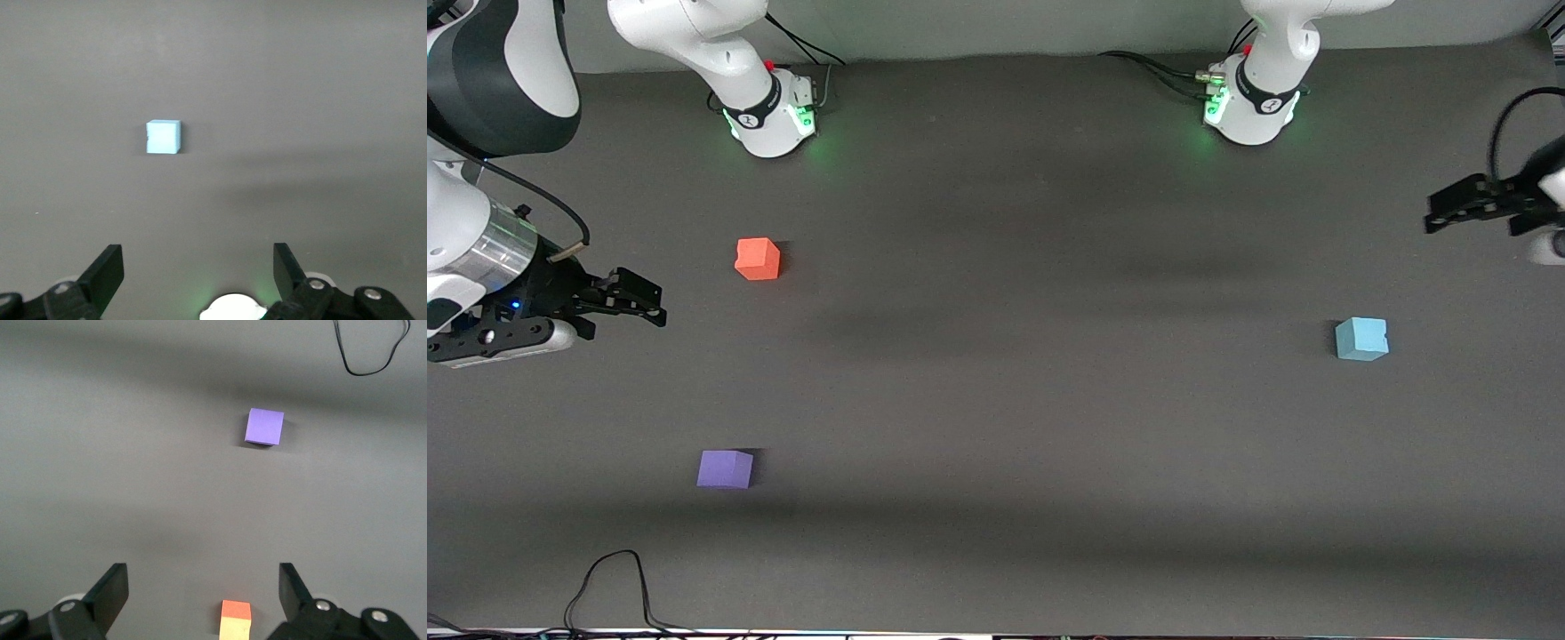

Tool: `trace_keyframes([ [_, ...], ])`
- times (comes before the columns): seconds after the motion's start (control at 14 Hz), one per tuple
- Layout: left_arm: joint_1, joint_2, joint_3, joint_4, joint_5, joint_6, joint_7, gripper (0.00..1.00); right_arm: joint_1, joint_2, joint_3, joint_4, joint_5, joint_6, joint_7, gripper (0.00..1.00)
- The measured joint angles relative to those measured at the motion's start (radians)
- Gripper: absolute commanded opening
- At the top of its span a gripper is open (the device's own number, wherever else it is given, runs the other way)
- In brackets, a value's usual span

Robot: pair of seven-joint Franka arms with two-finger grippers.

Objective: Place blue block between orange and purple blocks

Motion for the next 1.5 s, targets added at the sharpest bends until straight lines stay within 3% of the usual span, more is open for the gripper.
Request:
trace_keyframes([
  [0.43,0.181,-0.095,0.012,-0.142,0.016,0.064,0.230,1.00,0.000,0.001,-0.001,0.000,0.000,0.000,0.000,1.00],
  [0.79,0.191,-0.150,-0.017,-0.280,0.016,0.187,0.241,1.00,0.000,0.004,-0.001,0.000,0.000,0.000,0.000,1.00],
  [1.14,0.190,-0.122,-0.032,-0.530,0.018,0.525,0.241,1.00,0.000,0.005,0.000,0.000,0.000,0.000,0.000,1.00],
  [1.5,0.172,0.013,-0.036,-0.687,0.019,0.849,0.248,1.00,0.000,0.006,0.000,0.002,0.000,0.000,0.000,1.00],
])
